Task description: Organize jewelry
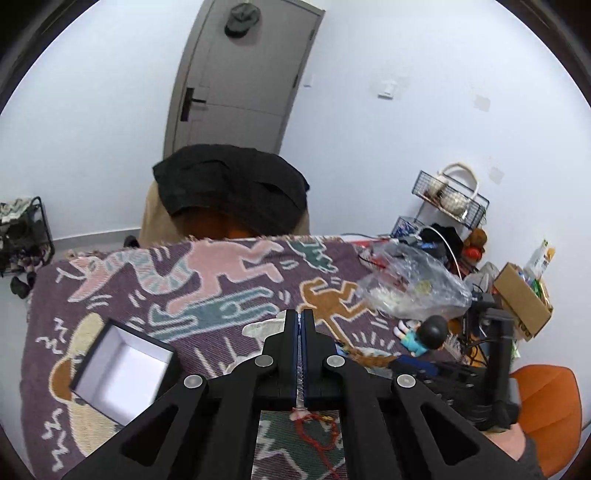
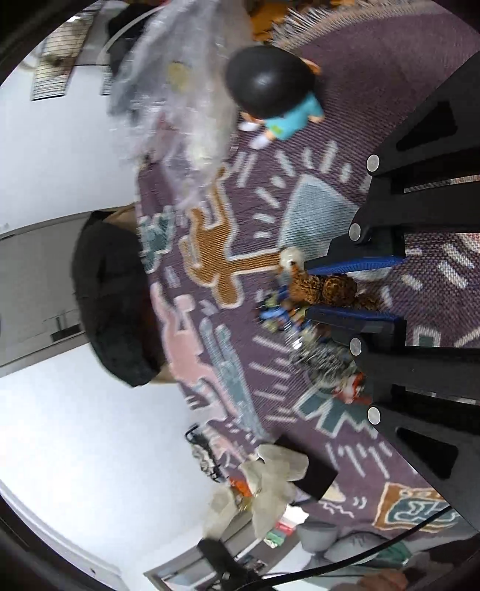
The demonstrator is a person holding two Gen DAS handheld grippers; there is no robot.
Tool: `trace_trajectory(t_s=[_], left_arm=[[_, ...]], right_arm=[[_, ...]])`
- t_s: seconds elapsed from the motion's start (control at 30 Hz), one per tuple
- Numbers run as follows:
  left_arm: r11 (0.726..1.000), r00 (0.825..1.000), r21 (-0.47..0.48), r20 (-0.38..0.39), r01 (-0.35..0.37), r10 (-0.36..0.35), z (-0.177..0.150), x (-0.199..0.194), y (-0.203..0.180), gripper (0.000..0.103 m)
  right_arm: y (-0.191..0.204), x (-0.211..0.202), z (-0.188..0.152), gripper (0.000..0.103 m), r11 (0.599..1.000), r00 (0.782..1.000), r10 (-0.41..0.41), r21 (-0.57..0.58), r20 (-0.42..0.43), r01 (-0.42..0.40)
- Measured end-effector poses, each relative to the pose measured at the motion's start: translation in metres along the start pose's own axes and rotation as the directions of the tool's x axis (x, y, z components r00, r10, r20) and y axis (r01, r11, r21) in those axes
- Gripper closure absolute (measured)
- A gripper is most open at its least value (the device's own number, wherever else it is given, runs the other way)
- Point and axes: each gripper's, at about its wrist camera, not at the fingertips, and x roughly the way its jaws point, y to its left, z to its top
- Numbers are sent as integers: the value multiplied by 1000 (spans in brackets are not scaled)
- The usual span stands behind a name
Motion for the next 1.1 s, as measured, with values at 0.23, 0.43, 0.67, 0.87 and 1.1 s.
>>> trace_trajectory(t_s=[0.23, 0.43, 0.67, 0.87, 1.1], left_arm=[[999, 999, -15, 35, -37, 37, 7, -21, 24, 103], [997, 995, -31, 56, -77, 79, 9, -32, 46, 103], [989, 989, -73, 57, -132, 136, 6, -32, 80, 103], [975, 981, -116, 29, -189, 193, -6, -18, 109, 100], [959, 976, -183, -42, -217, 213, -25, -10, 137, 26]], right_arm=[[15, -26, 21, 85, 999, 997, 20, -31, 69, -18], [33, -44, 35, 85, 997, 992, 51, -61, 113, -45], [66, -49, 54, 85, 990, 985, 106, -109, 140, -91], [100, -43, 64, 85, 981, 980, 145, -149, 140, -124], [146, -28, 68, 85, 962, 972, 205, -208, 115, -178]])
